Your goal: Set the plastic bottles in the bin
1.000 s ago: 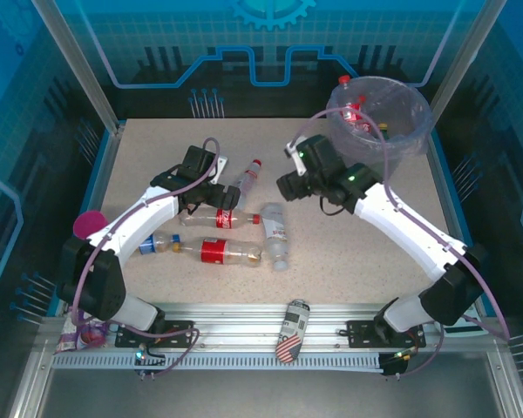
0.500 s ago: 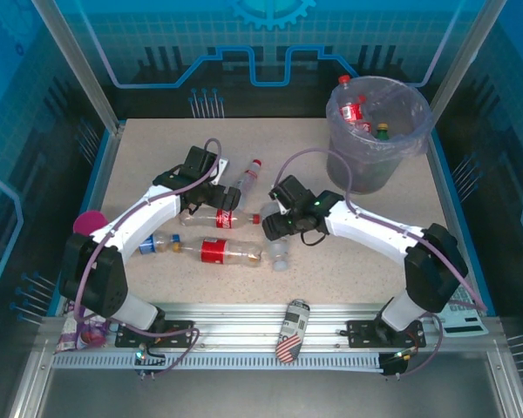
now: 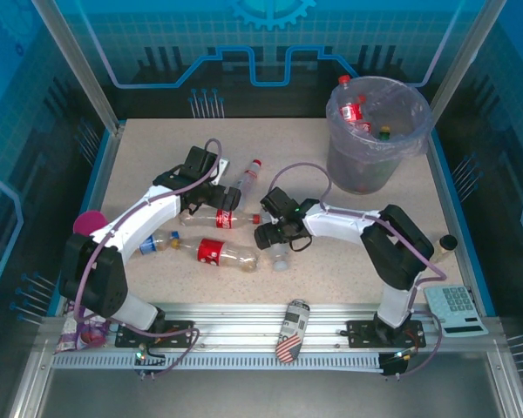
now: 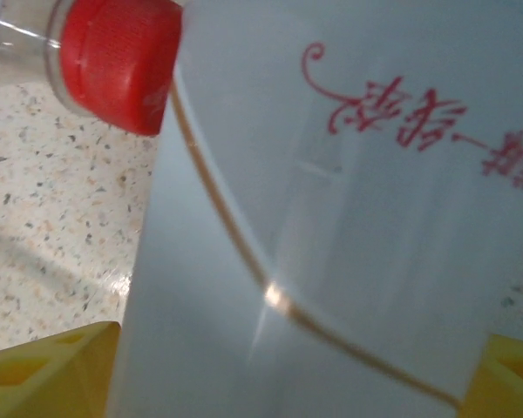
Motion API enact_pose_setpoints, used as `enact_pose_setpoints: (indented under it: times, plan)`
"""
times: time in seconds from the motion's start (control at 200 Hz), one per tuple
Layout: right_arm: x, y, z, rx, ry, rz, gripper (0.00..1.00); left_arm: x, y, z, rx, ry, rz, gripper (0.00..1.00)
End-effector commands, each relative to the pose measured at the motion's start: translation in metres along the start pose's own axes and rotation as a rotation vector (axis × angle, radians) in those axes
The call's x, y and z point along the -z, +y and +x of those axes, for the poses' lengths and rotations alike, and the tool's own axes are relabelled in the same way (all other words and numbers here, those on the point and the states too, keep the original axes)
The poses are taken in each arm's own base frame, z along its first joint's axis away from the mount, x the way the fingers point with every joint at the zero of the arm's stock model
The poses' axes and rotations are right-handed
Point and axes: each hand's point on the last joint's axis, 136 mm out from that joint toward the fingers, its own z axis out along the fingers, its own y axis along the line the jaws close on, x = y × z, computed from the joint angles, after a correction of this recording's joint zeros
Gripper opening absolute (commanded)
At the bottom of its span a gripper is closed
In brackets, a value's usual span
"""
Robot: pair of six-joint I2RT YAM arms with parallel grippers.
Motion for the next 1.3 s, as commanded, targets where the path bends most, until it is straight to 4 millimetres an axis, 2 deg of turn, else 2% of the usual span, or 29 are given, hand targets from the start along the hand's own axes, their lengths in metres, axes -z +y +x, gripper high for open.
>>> enact_pose_setpoints:
  times: [0.0, 0.255, 0.365, 0.51, 0.705, 0.84, 0.965, 1.171, 1.296]
  plan:
    - [-0.014, -0.008, 0.0, -0.031, 0.005, 0.03, 0.83, 0.013, -0.004, -0.01, -0.021, -0.024, 0.004, 0.99]
    - [-0.007, -0.022, 0.003, -0.019, -0.005, 0.098, 0.72, 0.014, -0.005, -0.01, -0.024, -0.028, 0.008, 0.99]
    - [0.003, -0.027, -0.002, -0.014, -0.028, 0.124, 0.65, 0.014, -0.005, -0.01, -0.022, -0.029, 0.008, 0.99]
    - [0.024, -0.031, -0.014, 0.002, -0.07, 0.144, 0.62, 0.014, -0.006, -0.01, -0.023, -0.026, 0.01, 0.99]
    - [0.066, -0.028, -0.038, 0.055, -0.154, 0.149, 0.59, 0.014, -0.007, -0.009, -0.026, -0.025, 0.01, 0.99]
    - [0.113, -0.023, -0.068, 0.133, -0.287, 0.151, 0.56, 0.014, -0.008, -0.01, -0.026, -0.026, 0.012, 0.99]
    - [0.17, -0.033, -0.102, 0.168, -0.438, 0.184, 0.51, 0.013, -0.007, -0.01, -0.026, -0.023, 0.012, 0.99]
    - [0.277, -0.084, -0.155, 0.181, -0.643, 0.337, 0.49, 0.013, -0.009, -0.009, -0.026, -0.02, 0.016, 0.99]
    - [0.33, -0.126, -0.178, 0.14, -0.733, 0.447, 0.48, 0.012, -0.009, -0.009, -0.027, -0.018, 0.015, 0.99]
